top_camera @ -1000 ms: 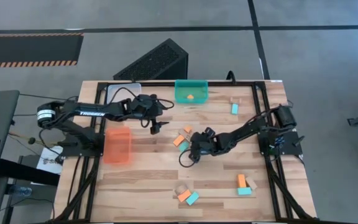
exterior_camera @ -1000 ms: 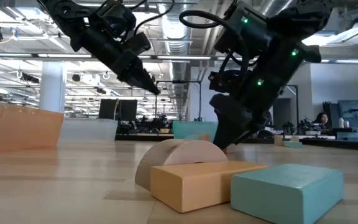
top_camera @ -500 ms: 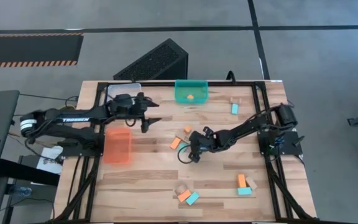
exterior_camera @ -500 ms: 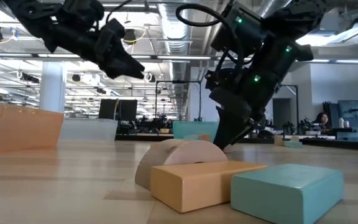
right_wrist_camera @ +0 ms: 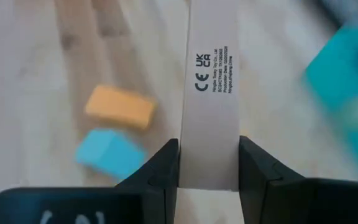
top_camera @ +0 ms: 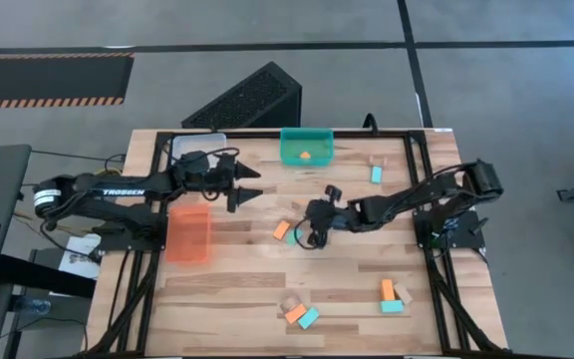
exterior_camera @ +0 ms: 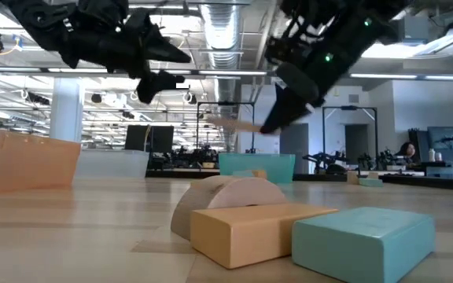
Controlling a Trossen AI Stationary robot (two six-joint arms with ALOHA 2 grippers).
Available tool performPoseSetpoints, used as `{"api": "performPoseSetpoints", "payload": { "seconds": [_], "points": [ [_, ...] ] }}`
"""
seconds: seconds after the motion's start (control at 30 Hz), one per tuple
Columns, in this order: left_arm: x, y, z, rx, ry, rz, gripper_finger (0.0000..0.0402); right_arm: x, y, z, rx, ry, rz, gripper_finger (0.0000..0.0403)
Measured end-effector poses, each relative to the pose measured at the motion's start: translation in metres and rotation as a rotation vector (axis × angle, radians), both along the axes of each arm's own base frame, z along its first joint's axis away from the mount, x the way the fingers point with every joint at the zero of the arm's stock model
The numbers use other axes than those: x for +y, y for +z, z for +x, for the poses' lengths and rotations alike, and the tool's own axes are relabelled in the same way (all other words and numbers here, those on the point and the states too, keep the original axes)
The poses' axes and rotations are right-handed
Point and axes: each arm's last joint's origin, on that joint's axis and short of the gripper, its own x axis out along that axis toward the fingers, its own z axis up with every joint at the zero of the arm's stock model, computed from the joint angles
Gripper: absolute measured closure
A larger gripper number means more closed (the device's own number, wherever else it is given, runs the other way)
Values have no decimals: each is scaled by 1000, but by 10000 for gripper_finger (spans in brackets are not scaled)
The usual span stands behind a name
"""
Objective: Sort & place blocks by color
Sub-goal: Put the light brown block into the white bin
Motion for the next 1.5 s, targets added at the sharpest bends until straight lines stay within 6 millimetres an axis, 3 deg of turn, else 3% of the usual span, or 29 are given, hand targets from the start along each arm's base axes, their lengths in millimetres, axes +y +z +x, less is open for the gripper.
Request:
{"api": "performPoseSetpoints", "payload": {
  "seconds": [0.17,0.4,0.6,0.83,1.5],
  "points": [
    [9,-22,11,47,74,-254,84,-8,12,2,15,95,-207,283],
    [16,-40,25,22,21,-438,84,-25,16,5,49,118,-294,281],
    [19,-53,32,22,36,-484,84,-32,18,7,48,155,-313,281],
    [23,-48,43,-47,15,-466,91,-40,20,9,30,173,-313,280],
    [24,-44,47,-31,-22,-461,337,-43,21,9,39,219,-351,280]
  ]
}}
